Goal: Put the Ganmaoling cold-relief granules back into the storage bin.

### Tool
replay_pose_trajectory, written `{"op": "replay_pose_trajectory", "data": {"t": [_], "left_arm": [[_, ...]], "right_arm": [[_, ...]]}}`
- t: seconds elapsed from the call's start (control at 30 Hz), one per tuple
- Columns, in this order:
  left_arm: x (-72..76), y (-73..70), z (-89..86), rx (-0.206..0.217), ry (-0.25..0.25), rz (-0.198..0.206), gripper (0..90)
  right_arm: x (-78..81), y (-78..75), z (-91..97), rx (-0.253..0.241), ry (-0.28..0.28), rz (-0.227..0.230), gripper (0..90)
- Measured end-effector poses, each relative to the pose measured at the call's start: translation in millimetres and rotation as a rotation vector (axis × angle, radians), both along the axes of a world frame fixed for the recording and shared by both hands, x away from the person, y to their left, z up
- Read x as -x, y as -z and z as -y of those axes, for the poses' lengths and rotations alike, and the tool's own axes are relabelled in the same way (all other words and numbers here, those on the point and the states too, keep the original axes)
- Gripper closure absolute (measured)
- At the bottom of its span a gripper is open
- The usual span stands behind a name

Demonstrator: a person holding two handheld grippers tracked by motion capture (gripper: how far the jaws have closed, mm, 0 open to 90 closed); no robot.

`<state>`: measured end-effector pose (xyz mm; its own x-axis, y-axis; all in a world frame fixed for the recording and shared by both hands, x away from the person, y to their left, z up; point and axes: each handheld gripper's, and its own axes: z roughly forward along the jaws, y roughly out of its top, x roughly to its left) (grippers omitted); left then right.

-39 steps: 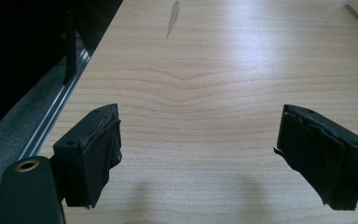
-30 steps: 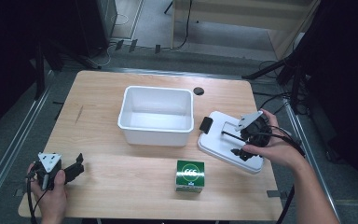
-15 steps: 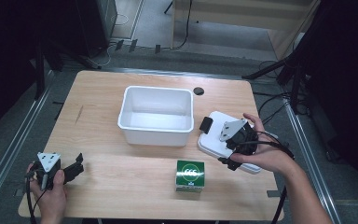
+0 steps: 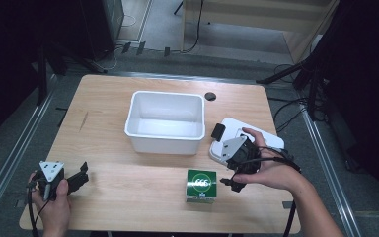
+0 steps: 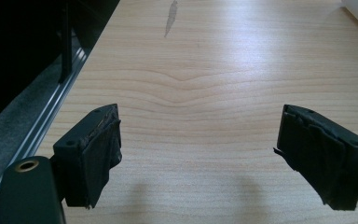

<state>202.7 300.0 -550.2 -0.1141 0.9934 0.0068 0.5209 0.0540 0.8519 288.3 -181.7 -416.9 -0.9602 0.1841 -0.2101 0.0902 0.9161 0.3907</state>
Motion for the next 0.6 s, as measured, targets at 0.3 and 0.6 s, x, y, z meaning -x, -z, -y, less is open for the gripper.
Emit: {"op": "replay_pose_trajectory", "data": {"t": [0.3, 0.6], "left_arm": [[0.6, -0.2, -0.6, 0.007, 0.004, 0.001, 14.0], [0.6, -0.3, -0.9, 0.013, 0.004, 0.001, 14.0]], "right_arm": [[11.6, 6.9, -17.3, 0.019, -0.061, -0.042, 0.0], [14.6, 19.5, -33.1, 0.035, -0.099, -0.065, 0.0]]}}
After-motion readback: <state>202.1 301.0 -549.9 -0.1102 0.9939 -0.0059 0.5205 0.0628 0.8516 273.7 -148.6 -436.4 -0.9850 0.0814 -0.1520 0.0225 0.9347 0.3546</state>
